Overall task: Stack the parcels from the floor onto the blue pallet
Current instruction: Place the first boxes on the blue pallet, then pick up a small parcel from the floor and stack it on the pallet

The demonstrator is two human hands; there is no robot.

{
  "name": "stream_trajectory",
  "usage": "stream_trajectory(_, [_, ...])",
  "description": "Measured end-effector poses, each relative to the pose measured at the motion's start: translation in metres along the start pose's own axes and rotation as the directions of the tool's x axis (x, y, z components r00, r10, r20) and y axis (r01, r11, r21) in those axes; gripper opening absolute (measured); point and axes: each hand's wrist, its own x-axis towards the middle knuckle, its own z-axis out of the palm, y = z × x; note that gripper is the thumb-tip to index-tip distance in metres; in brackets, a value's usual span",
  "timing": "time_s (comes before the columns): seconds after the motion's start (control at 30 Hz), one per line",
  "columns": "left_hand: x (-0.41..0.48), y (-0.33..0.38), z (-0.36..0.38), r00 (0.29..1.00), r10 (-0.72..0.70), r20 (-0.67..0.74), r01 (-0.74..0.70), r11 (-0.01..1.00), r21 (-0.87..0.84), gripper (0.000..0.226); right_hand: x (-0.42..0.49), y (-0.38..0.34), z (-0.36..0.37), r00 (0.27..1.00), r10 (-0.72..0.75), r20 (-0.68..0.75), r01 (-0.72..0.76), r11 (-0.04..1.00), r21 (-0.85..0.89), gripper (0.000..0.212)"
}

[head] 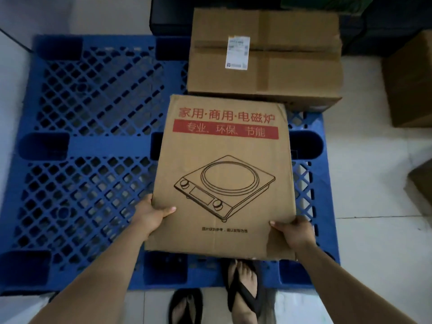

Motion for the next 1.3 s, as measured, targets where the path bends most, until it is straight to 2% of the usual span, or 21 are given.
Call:
stream_trajectory(0.1, [0.029, 0.005, 0.016, 0.999, 0.047, 0.009, -0.047, 0.998, 0.031, 0.062, 0.027, -0.011, 0.005, 0.997, -0.010, -0.071, 0.012, 1.000, 0.019, 0.060])
stream_trajectory(0.2, [0.046, 0.004, 0.031, 0.999, 0.032, 0.021, -0.033, 0.998, 0.052, 0.049, 0.044, -0.016, 0.004, 0.993, 0.009, -0.116, -0.010, 1.000, -0.004, 0.041])
stream_trajectory(0.27, [0.051, -0.002, 0.038, 0.999, 0.035, 0.024, -0.036, 0.997, 0.067, 0.049, 0.050, -0.015, 0.006, 0.991, -0.005, -0.131, 0.006, 1.000, 0.004, 0.034])
stream_trajectory(0.4, [0.055, -0.010, 0.039, 0.998, -0.004, 0.069, -0.005, 0.993, 0.121, 0.054, 0.055, -0.010, 0.006, 0.997, -0.045, -0.067, 0.048, 0.998, 0.050, 0.038])
stream_trajectory(0.5, [0.056, -0.010, 0.034, 0.981, -0.066, 0.181, 0.040, 0.989, 0.145, 0.057, 0.053, -0.006, -0.001, 0.999, -0.054, -0.004, 0.054, 0.997, 0.060, 0.040])
stream_trajectory(0.57, [0.055, -0.010, 0.032, 0.970, -0.063, 0.235, 0.022, 0.984, 0.175, 0.056, 0.054, -0.005, -0.004, 0.997, -0.075, 0.024, 0.075, 0.997, 0.004, 0.042])
stream_trajectory(0.63, [0.053, -0.007, 0.034, 0.968, -0.026, 0.248, -0.042, 0.963, 0.265, 0.055, 0.052, -0.007, -0.008, 0.992, -0.124, 0.022, 0.125, 0.988, -0.085, 0.035])
stream_trajectory(0.73, [0.049, 0.006, 0.038, 0.969, 0.013, 0.248, -0.092, 0.946, 0.311, 0.060, 0.043, -0.008, -0.011, 0.980, -0.185, 0.076, 0.191, 0.978, -0.088, 0.029])
stream_trajectory(0.83, [0.033, 0.026, 0.035, 0.957, 0.099, 0.272, -0.191, 0.922, 0.337, 0.059, 0.022, -0.004, -0.020, 0.979, -0.193, 0.061, 0.203, 0.930, -0.306, 0.040])
stream_trajectory(0.87, [0.022, 0.034, 0.032, 0.950, 0.135, 0.283, -0.239, 0.897, 0.372, 0.058, 0.010, -0.003, -0.026, 0.981, -0.186, 0.063, 0.195, 0.884, -0.425, 0.043])
stream_trajectory(0.93, [-0.009, 0.051, 0.021, 0.937, 0.198, 0.287, -0.321, 0.812, 0.488, 0.053, -0.024, -0.004, -0.039, 0.975, -0.171, 0.141, 0.221, 0.714, -0.665, 0.046])
stream_trajectory(1.0, [-0.049, 0.072, 0.005, 0.920, 0.277, 0.279, -0.391, 0.719, 0.575, 0.046, -0.064, -0.011, -0.057, 0.961, -0.164, 0.224, 0.278, 0.589, -0.759, 0.049])
stream_trajectory(1.1, [-0.128, 0.115, -0.017, 0.862, 0.420, 0.285, -0.499, 0.600, 0.625, 0.038, -0.135, -0.027, -0.100, 0.926, -0.272, 0.263, 0.373, 0.542, -0.753, 0.047])
stream_trajectory(1.2, [-0.225, 0.161, -0.027, 0.761, 0.543, 0.356, -0.619, 0.441, 0.650, 0.036, -0.212, -0.032, -0.162, 0.889, -0.420, 0.180, 0.401, 0.527, -0.749, 0.045])
stream_trajectory(1.3, [-0.338, 0.202, -0.027, 0.645, 0.648, 0.405, -0.694, 0.276, 0.665, 0.033, -0.293, -0.018, -0.239, 0.892, -0.434, 0.125, 0.367, 0.536, -0.760, 0.051])
